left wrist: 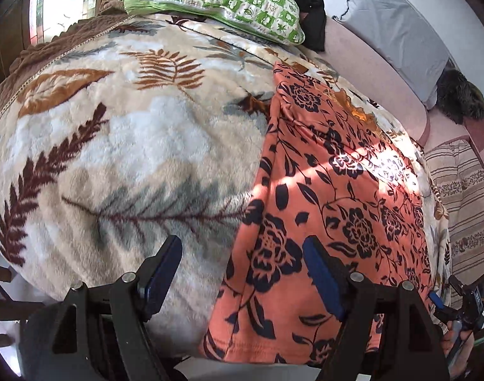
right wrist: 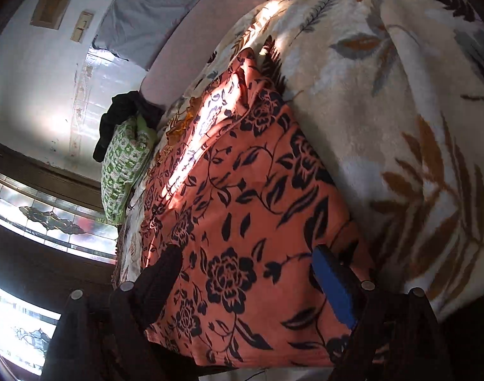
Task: Fold small clothes
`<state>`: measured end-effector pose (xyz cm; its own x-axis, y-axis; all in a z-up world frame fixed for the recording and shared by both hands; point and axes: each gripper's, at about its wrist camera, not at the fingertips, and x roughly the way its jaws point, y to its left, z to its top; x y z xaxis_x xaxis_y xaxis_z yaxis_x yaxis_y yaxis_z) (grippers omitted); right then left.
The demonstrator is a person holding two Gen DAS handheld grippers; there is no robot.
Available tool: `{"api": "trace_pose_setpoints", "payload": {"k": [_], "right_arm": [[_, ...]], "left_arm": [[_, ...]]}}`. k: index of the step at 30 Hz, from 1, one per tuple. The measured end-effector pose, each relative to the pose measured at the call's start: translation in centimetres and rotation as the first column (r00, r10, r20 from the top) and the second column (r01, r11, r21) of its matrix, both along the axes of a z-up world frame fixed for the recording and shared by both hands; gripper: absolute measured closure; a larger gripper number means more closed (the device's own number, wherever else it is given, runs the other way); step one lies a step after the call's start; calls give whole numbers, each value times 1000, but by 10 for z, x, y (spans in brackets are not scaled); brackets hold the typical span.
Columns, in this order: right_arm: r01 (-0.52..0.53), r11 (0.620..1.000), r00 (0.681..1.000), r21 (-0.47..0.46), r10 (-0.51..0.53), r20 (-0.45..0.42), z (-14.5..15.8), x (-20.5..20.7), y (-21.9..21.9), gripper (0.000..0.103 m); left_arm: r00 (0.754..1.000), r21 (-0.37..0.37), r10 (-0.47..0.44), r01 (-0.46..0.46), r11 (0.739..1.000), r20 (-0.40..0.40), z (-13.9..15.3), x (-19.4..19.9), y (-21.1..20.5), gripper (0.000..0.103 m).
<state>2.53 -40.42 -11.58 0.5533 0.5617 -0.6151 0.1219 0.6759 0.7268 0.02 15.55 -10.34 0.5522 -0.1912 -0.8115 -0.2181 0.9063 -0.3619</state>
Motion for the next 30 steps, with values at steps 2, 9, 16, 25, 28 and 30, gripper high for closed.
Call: {"api": "trace_pose_setpoints", "payload": {"k": [2,9,16,25,28,30], "right_arm": [[13,1000,1000,-12,-13,20,5,-15,-3,17],[36,997,994,-69,-29,105,35,-44,-15,17],[-57,990,997,-129,63,42,20,-9,-23,17],[-129,991,987,-27,126,-96,-21,-26,-26,21],[-127,992,989,19,128,-79,-20,-32,-28,33],[-127,992,989,21,129,-76,-18,-32,-26,33]], "left_arm": [[1000,-3,-18,18,1000,10,4,-7,-4,24],[995,-38,-78,80,996,56,18,-27,-17,24],[993,-32,-117,117,993,4,-1,-32,-25,24],[992,-40,-122,120,992,-32,-13,-34,-30,24],[992,-39,-116,113,993,-58,-22,-31,-30,24],[989,-28,-95,93,995,-110,-35,-29,-29,24]]}}
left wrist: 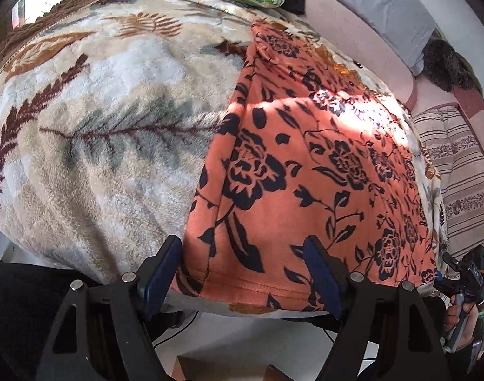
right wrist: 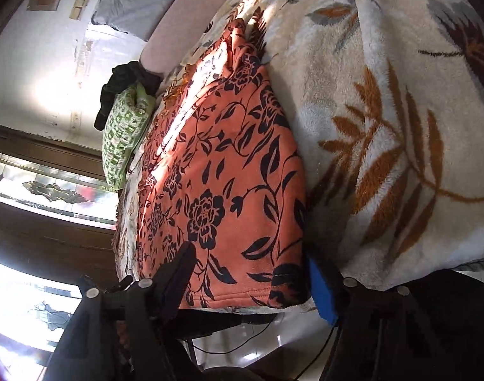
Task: Fold small clothes
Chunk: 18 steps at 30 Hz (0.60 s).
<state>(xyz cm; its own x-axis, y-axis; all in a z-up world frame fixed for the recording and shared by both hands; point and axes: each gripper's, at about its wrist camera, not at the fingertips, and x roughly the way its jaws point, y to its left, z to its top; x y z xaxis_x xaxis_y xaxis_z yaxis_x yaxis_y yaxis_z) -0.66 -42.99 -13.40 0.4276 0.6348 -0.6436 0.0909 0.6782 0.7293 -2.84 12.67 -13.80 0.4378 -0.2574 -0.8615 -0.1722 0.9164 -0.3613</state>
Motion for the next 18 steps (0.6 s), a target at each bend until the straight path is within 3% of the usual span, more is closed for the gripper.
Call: {"api": "trace_pose_setpoints", "payload": {"k": [2,5,10,13,14,15,16,17,18], "right_arm": [[1,1000,1000,-11,-1,-7,-2,2,1,33],[12,1000,999,-26,-14,-52,-11,3,0,32],[3,1000,1000,8,-3,15,-4,-3,2,34],[11,1000,1000,-9,-11,-16,-10,0,3,34],[19,1000,999,-11,-19,-36,-14,1,2,35],[22,1000,999,-4,-22,-37,-15,1,1,43],[21,1000,1000,2,-20,-23,-12,0,0,51],[16,1000,1000,5,-16,-8,-9,-1,0,74],[14,1000,1000,2,-14,1,-7,-2,1,82]], "left_arm": [[1000,2,10,-10,1000,-25,-6,-1,1,24],[1000,9,5,-5,1000,0,1,-6,0,24],[1000,24,-6,7,1000,-18,-9,-4,-1,25],[1000,43,-10,11,999,-21,-11,-1,-4,25],[1000,47,-4,5,999,-22,-10,-2,-3,31],[1000,64,6,-4,998,-24,-9,-3,-2,39],[999,95,17,-14,995,-30,-8,-3,-1,60],[999,103,26,-23,994,-29,-7,-4,2,76],[999,65,30,-29,997,-23,-7,-5,7,82]]}}
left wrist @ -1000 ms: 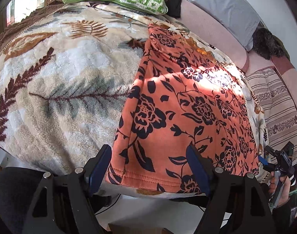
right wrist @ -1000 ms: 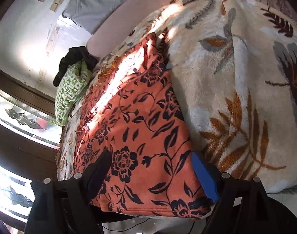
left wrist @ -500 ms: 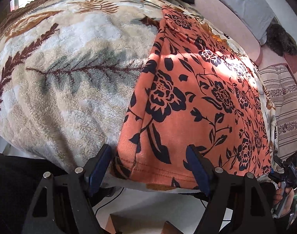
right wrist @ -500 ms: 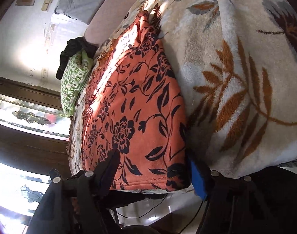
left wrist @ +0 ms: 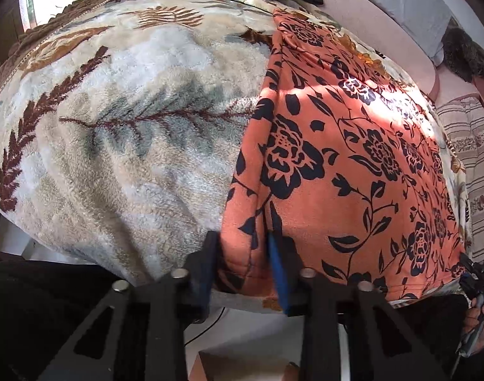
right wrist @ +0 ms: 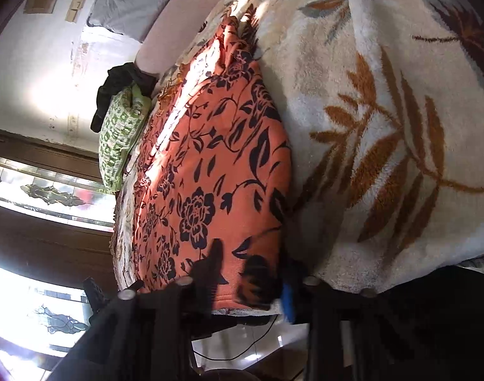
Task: Fold small clothes
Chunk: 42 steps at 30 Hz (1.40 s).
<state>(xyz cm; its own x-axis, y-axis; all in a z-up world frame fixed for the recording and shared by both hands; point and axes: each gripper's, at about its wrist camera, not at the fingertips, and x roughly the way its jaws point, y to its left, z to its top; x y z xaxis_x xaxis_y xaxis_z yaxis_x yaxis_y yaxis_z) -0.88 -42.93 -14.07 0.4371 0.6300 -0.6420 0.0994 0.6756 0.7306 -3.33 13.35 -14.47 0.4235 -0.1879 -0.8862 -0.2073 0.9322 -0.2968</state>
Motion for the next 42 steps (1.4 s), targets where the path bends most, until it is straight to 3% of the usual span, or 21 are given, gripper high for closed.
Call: {"api": "trace_pose_setpoints", "payload": {"k": [2,5,6,8,10,12,13,14,15,16,19,22,25,26,27,28,29,32,36,39,42], "right_arm": [[7,1000,1000,-10,-7,-4,-1,0,0,82],[27,1000,999,-5,-27,-41,-7,1,-3,82],[25,1000,999,3,-25,-31,-5,0,-2,79],[34,999,999,20,-34,-19,-3,-1,-2,79],[43,999,998,7,-43,-39,-9,1,-2,79],[59,998,996,1,-59,-68,-16,2,-4,78],[60,998,997,0,-60,-57,-15,2,-4,80],[57,998,998,-5,-57,-36,-11,2,-4,86],[51,999,998,-7,-51,-20,-6,3,-3,94],[50,999,999,-12,-50,-4,0,3,-3,94],[44,999,999,-23,-44,27,13,6,-3,94],[47,998,997,-47,-50,-63,-8,12,-3,90],[73,997,992,3,-72,-102,-19,11,-5,90],[80,997,992,3,-80,-98,-19,10,-6,89],[76,997,993,-1,-75,-95,-18,11,-6,89],[67,998,994,-2,-67,-84,-17,11,-5,89],[58,998,996,1,-58,-69,-14,11,-4,91],[59,998,998,36,-59,-13,-1,9,-4,95],[88,985,995,145,-94,32,14,11,-9,95],[97,980,995,174,-96,-10,3,20,-8,95],[94,969,995,227,-86,-42,-1,34,-7,95]], "left_arm": [[1000,-61,24,-24,998,-2,-1,-1,8,87],[1000,-54,23,-23,998,-12,-1,1,5,81],[1000,-60,18,-19,998,-14,-1,2,3,75],[1000,-107,-15,15,994,3,0,4,-2,36],[999,-78,-48,49,996,5,1,6,-13,29],[998,-21,-63,63,998,0,1,7,-23,34],[998,4,-63,63,998,-1,1,8,-24,56],[998,41,-55,56,998,-10,2,8,-22,92],[998,-3,-62,62,998,-3,3,10,-18,95],[998,-72,-56,57,996,9,6,9,-11,95],[998,-43,-39,41,998,44,14,7,-5,94],[1000,-69,-13,12,998,-11,-5,11,-1,82],[997,-112,-76,77,991,19,1,12,-12,39],[995,-99,-94,95,991,18,1,14,-18,35],[995,-65,-101,102,993,10,2,16,-24,36],[995,-35,-101,101,994,8,3,16,-28,52],[995,-3,-100,100,995,6,5,17,-29,99],[993,-128,-112,116,985,36,14,19,-17,97],[993,-161,-102,111,981,63,28,24,-8,97],[995,-146,-96,92,985,-21,12,30,-7,97],[990,-151,-138,140,979,21,35,47,-9,97]]}}
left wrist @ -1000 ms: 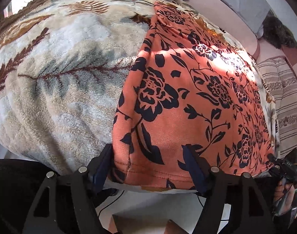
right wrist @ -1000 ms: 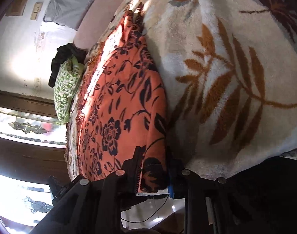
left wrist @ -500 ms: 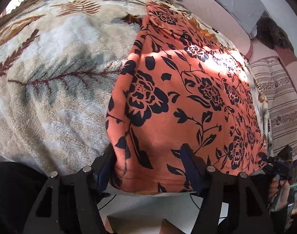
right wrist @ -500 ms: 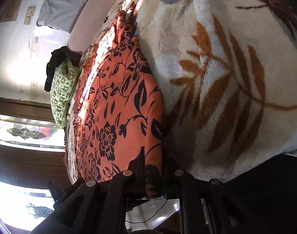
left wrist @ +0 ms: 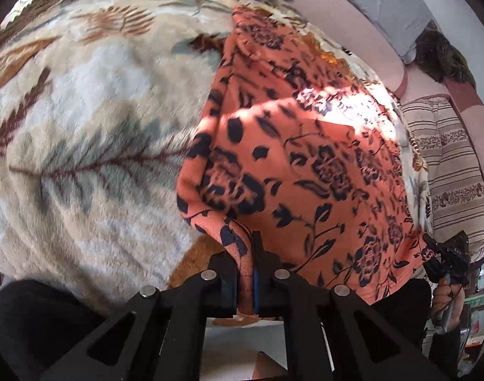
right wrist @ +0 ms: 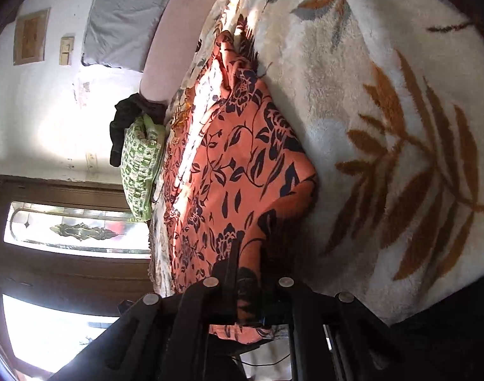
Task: Fold small clothes
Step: 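Lift the hem with both grippers and fold it toward the collar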
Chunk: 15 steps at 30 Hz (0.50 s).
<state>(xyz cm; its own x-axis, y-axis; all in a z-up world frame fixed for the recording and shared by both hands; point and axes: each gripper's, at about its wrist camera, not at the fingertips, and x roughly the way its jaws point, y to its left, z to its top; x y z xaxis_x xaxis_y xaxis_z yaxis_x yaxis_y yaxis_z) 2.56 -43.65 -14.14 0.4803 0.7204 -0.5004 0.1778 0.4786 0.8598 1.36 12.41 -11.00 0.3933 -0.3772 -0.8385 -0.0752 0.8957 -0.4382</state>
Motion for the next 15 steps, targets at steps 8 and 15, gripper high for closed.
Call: {"api": "trace_pose_setpoints", "payload": {"k": [8,15], "right_arm": [[-20,1000,953,22,13,303,108,149,15,95],[132,974,955,-184,-75,287,67,286,10,14]], "left_arm": [[929,-45,-9,27,999,369,132,146,3,93],[982,262,50,-98,960,183,34,294,15,59]]}}
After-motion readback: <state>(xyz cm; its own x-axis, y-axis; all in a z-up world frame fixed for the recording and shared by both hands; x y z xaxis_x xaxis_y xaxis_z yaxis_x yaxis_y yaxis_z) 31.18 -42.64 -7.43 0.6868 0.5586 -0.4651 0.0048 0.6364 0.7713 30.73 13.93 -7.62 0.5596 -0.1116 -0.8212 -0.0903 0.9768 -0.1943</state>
